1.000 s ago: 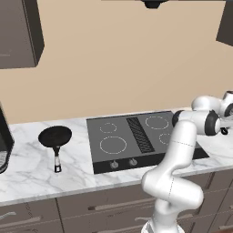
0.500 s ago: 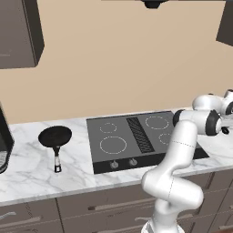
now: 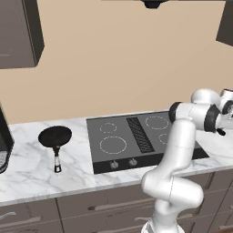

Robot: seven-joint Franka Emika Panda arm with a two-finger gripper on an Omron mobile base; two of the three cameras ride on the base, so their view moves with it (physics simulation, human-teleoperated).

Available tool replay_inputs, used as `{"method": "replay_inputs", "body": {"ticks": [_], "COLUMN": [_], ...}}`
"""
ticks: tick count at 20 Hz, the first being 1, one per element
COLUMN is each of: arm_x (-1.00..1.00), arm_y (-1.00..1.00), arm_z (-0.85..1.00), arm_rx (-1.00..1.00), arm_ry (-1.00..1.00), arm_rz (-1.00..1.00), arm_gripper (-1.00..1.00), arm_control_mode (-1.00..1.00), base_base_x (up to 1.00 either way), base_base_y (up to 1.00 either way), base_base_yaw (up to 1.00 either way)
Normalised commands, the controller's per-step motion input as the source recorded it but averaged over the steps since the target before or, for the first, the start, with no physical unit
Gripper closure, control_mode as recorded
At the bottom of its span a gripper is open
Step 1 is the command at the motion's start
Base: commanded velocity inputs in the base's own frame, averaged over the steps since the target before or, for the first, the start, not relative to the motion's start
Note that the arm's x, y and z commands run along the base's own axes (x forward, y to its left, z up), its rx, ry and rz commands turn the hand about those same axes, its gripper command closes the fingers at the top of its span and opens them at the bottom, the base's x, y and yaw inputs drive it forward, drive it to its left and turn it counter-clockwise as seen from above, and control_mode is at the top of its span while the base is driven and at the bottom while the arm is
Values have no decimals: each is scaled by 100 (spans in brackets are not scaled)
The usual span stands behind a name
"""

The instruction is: Place both pans onto different burners. Then place the onion and the chicken drumstick on different pans.

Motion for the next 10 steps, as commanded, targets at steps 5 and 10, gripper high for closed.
{"method": "replay_inputs", "body": {"ticks": [5,10], "arm_x": [-31,-27], "arm_y": [60,55], "arm_z": [0,-2], "arm_rx": [0,-4], "arm_ry": [-10,-2], "arm_rz": [27,31], "arm_gripper": [100,100], "arm_control_mode": [-100,-100], "base_base_x": [0,0], "base_base_y": [0,0], "base_base_yaw": [0,0]}}
